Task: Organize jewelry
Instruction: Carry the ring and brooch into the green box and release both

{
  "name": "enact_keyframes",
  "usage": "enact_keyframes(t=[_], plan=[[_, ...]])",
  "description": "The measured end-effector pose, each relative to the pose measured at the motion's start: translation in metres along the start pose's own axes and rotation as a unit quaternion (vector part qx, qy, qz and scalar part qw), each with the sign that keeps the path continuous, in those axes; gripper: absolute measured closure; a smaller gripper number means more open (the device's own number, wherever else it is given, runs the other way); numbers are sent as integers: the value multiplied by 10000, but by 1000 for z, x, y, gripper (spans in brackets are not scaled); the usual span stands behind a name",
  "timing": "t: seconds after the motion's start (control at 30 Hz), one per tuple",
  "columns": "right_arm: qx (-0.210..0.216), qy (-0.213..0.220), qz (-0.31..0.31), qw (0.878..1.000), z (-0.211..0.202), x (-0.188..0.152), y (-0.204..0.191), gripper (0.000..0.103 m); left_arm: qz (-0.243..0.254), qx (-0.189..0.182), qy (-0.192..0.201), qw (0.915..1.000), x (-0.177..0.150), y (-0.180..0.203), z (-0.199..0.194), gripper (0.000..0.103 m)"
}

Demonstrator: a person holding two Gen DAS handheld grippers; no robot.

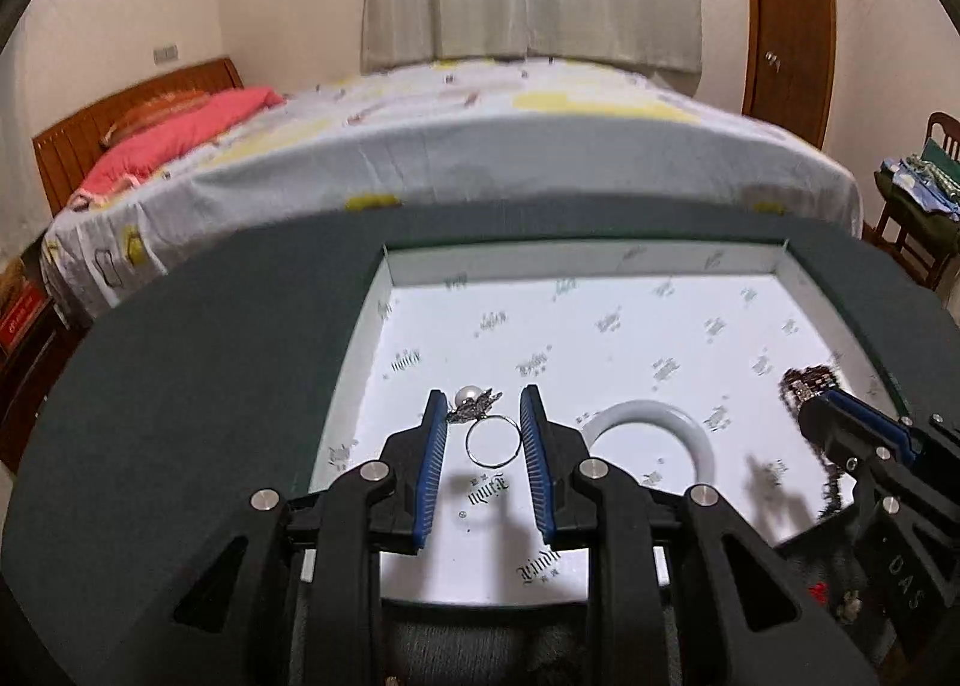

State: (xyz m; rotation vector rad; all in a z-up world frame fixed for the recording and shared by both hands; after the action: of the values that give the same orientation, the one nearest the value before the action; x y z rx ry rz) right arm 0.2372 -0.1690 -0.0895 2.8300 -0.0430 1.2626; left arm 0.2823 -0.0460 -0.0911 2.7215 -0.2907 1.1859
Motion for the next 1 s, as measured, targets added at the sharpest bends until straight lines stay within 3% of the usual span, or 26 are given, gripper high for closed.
enact_keyframes(t=[0.2,0.4,0.47,0.53,0.6,0.67,0.8,1.0], plan=[[-45,-340,-92,9994,20,-5,-3,91,-121,-104,-412,9990,-8,-2,18,77],[-73,-476,-104,9988,26,-8,-4,90,-99,-47,-580,9983,-14,-2,26,77],[-78,-477,-110,9988,27,-7,-4,88,-123,-66,-625,9979,-16,-2,27,75],[-65,-480,-123,9987,27,-7,-4,74,-131,-105,-672,9976,-17,-2,28,74],[-74,-429,-111,9990,25,-6,-4,72,-148,-115,-675,9975,-18,-2,27,66],[-79,-393,-109,9991,23,-5,-2,71,-165,-99,-618,9979,-17,-3,24,57],[-55,-248,-23,9997,10,0,3,70,-122,-89,-436,9989,-15,-2,13,49],[-24,140,106,9998,-24,5,16,67,-161,-77,133,9998,-14,2,-24,39]])
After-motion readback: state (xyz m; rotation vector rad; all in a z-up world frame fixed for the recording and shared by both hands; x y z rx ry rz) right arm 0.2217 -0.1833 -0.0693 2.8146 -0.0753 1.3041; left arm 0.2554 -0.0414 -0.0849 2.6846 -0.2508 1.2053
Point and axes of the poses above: each gripper's, at about its wrist camera, not at the fingertips, and z roughly the way its jaws point, y to its right, x to its top, the point moved 7 cm from there along z, roughly the way its jaws point, and after that the axes turned 11 degrees about -x, right-handed, at the moved point
